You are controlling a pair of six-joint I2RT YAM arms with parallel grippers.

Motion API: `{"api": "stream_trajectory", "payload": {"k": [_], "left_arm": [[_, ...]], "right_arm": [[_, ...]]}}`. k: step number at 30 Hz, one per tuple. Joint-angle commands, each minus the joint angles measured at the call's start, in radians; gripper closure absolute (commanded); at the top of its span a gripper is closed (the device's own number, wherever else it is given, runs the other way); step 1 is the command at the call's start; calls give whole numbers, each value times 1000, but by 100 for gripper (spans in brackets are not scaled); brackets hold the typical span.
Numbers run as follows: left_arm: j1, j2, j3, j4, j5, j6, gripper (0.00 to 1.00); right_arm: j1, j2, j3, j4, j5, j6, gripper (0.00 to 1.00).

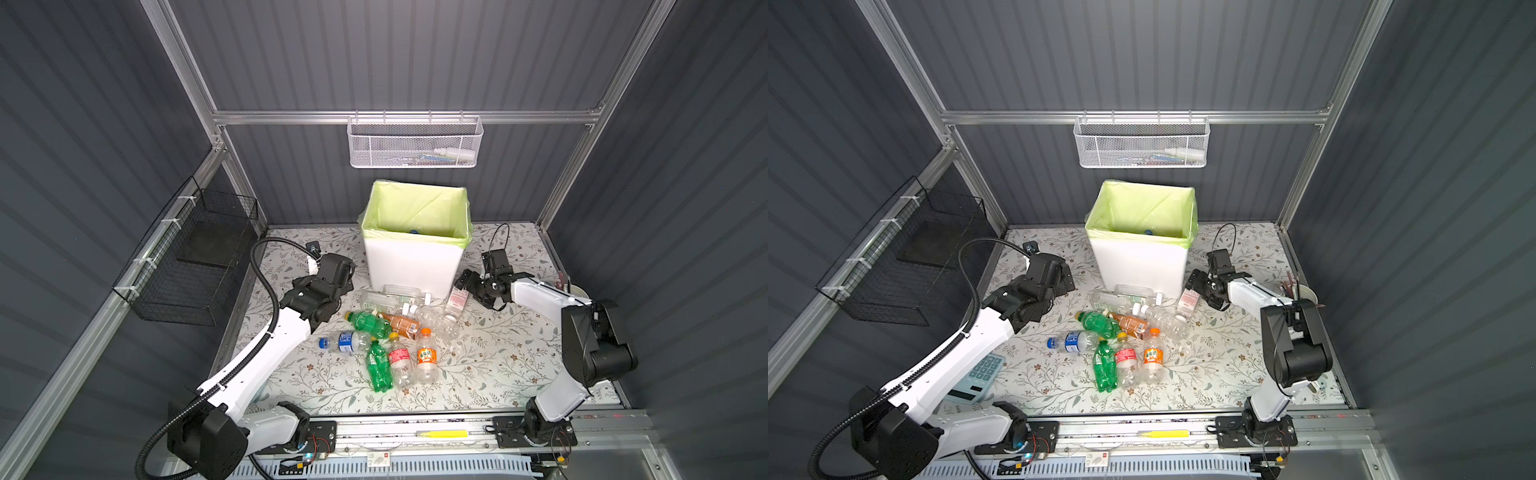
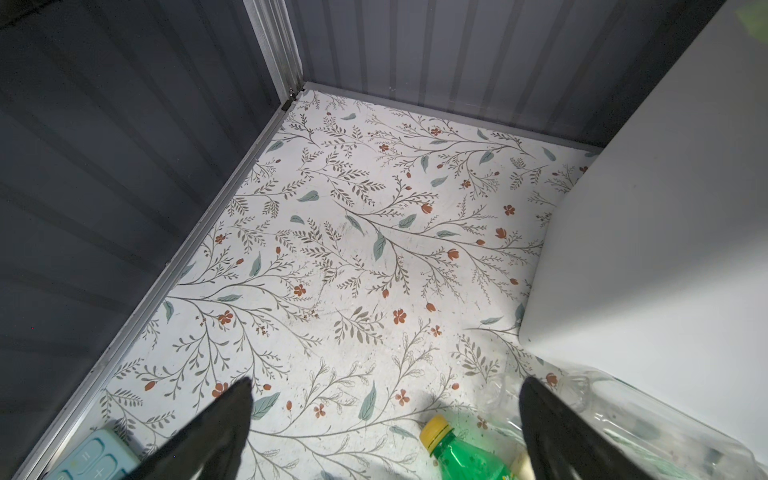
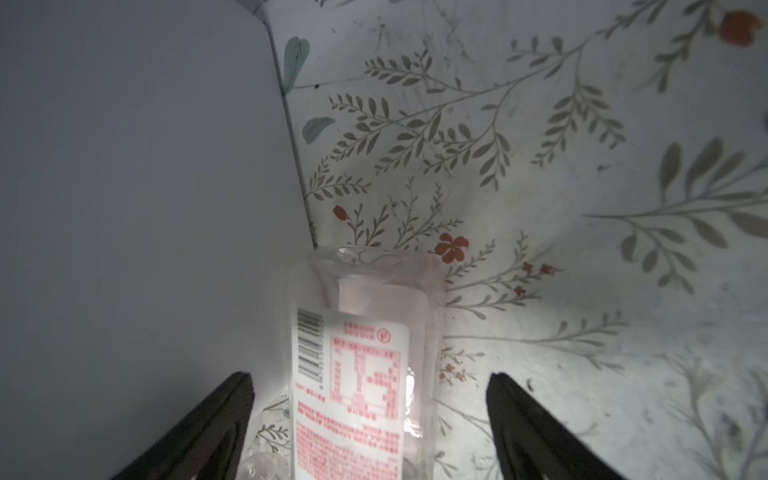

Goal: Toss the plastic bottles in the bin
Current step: 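Close the right gripper on the clear pink-labelled bottle beside the bin, then lift the clear bottle with the right gripper and release it over the bin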

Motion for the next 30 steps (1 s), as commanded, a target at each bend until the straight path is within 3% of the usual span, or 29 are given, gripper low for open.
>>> {"api": "stream_trajectory", "payload": {"k": [1, 7, 16, 30], "left_arm": [[8, -29, -21, -17, -5, -26, 0], [7, -32, -30, -22, -3, -33, 0], [8, -35, -40, -25, -5, -40, 0], [8, -44, -60, -28, -5, -61, 0]], "right_arm": [[2, 21, 31, 21, -26, 17, 10], [7, 66, 44, 9, -29, 20, 9], [3, 112, 62, -65, 66, -23, 13], [-90, 73, 45, -152, 159, -162, 41]]}}
